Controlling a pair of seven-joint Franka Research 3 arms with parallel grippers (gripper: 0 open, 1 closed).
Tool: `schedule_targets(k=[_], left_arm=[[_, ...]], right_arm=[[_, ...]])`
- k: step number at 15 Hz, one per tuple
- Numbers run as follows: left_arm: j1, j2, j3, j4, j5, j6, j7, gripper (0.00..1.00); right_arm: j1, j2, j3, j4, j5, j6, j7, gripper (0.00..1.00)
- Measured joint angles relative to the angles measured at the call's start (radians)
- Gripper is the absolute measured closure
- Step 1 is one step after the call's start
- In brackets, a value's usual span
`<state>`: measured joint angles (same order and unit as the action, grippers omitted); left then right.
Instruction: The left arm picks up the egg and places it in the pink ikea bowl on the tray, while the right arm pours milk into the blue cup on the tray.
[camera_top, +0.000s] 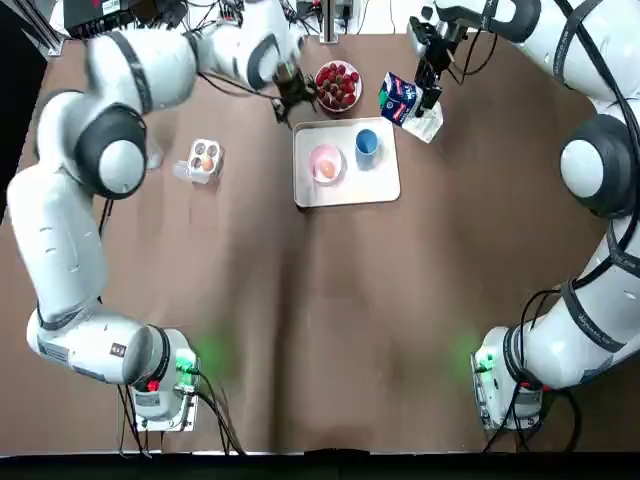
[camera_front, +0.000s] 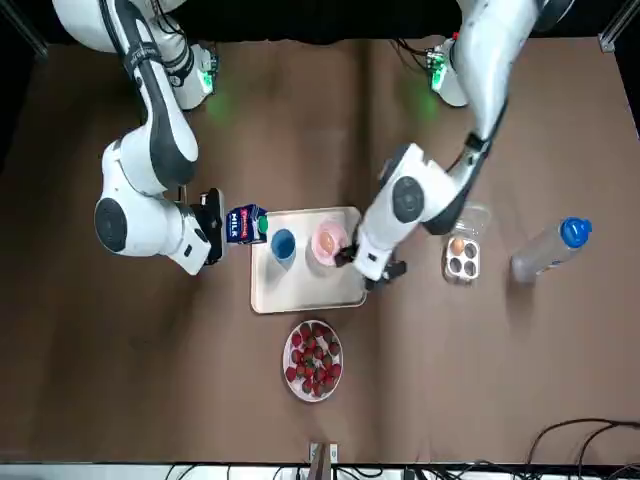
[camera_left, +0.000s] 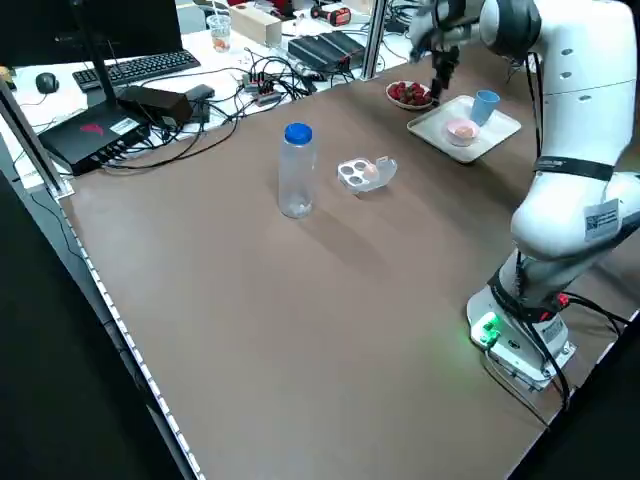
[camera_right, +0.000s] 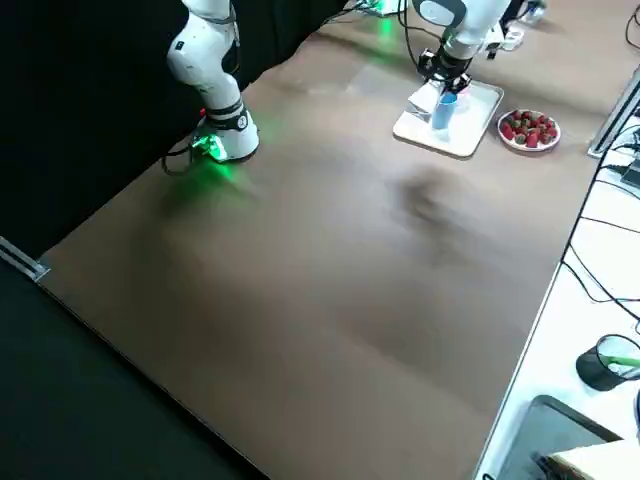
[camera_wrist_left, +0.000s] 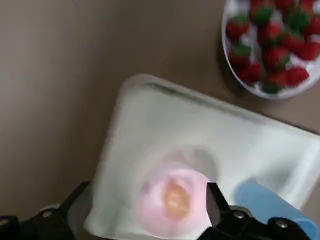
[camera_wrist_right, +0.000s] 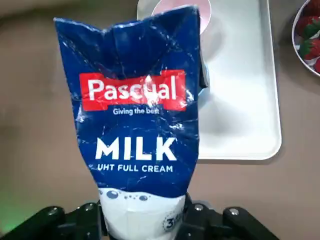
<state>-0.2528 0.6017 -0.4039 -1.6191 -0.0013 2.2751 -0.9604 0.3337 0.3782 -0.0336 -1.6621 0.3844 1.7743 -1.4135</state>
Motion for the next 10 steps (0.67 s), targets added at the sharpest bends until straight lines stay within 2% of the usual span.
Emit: schedule_targets(k=[4,10], left_arm=[[0.119,-0.146,0.000,0.005,0.121,-0.249,0.254,0.00],[0.277,-0.305,0.001,0.009,0.136,-0.489,0.763,0.00]], right_arm=[[0.000,0.000,-0.001,0.000,-0.004,0.000,0.002,0.53],[-0.033,0.000,-0.010,0.001,-0.008,-0.015,-0.006,0.55]])
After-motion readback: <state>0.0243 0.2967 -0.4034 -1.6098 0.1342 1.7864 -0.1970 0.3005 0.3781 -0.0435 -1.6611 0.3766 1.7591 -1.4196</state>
